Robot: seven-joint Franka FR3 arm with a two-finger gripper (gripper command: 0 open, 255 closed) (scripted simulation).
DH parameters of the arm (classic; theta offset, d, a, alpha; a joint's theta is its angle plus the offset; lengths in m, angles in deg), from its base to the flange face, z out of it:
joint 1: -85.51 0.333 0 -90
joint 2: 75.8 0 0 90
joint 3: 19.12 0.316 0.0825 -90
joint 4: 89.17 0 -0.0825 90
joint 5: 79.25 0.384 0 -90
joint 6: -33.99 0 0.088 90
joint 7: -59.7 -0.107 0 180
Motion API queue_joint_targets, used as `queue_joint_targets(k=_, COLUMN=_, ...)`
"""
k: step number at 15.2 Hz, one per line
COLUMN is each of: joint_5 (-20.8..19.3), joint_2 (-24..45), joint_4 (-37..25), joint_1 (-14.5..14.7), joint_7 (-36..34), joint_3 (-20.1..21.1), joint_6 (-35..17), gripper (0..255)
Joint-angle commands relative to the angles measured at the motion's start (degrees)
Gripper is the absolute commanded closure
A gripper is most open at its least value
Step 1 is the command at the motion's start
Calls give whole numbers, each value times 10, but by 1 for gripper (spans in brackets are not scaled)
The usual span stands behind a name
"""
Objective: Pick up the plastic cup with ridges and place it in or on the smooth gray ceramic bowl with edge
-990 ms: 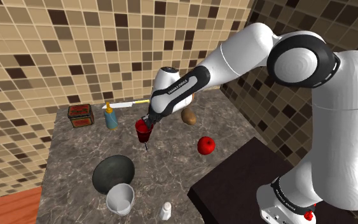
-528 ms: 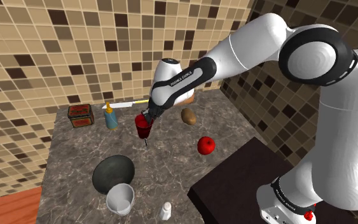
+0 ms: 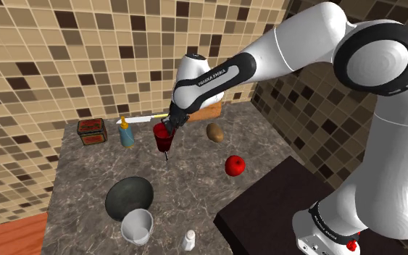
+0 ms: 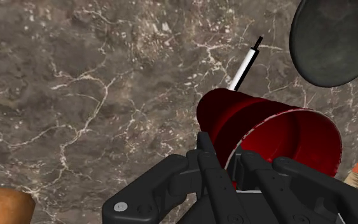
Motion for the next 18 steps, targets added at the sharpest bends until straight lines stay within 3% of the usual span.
queue_joint_targets(k=1, joint_5=0, joint_2=-12, joint_4=1, joint_1=0, joint_7=-2, joint_3=0, joint_6=10, gripper=255)
queue_joint_targets(k=2, joint_5=0, joint_2=-16, joint_4=0, joint_1=0, joint_7=-3, joint_3=0, joint_6=16, gripper=255)
queue_joint_targets(k=10, joint_5=-23, joint_2=-42, joint_4=20, joint_1=82, joint_7=-116, joint_3=14, joint_6=6, gripper=255)
queue_joint_targets(k=18, joint_5=-56, joint_2=-41, joint_4=-2, joint_1=167, joint_7=-236, joint_3=24, joint_6=14, gripper=255)
